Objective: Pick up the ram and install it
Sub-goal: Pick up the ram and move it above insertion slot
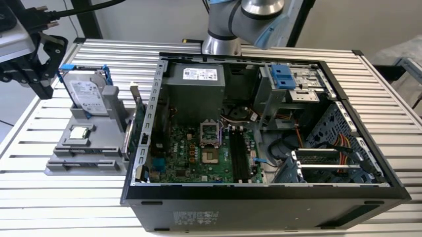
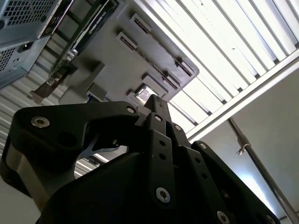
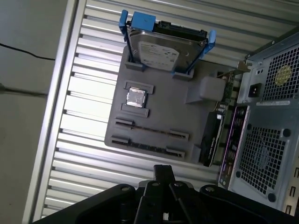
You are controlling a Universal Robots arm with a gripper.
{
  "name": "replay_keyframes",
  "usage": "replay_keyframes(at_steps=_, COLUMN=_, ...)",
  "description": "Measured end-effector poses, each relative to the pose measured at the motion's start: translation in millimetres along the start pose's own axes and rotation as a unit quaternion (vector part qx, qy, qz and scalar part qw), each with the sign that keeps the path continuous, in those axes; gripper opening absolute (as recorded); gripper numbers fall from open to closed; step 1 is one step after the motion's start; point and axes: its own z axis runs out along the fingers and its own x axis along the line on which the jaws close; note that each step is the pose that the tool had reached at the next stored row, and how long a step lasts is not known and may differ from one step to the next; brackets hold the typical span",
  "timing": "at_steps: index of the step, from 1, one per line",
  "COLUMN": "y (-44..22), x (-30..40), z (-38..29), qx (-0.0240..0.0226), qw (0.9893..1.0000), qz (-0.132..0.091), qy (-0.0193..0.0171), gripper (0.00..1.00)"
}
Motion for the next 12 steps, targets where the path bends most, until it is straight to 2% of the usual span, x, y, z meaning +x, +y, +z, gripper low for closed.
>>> replay_keyframes(at_steps=12, y=0.0, x=0.1, z=0.0, qx=-0.0005, qw=0.9996, qz=-0.030, qy=0.0014, gripper=0.00)
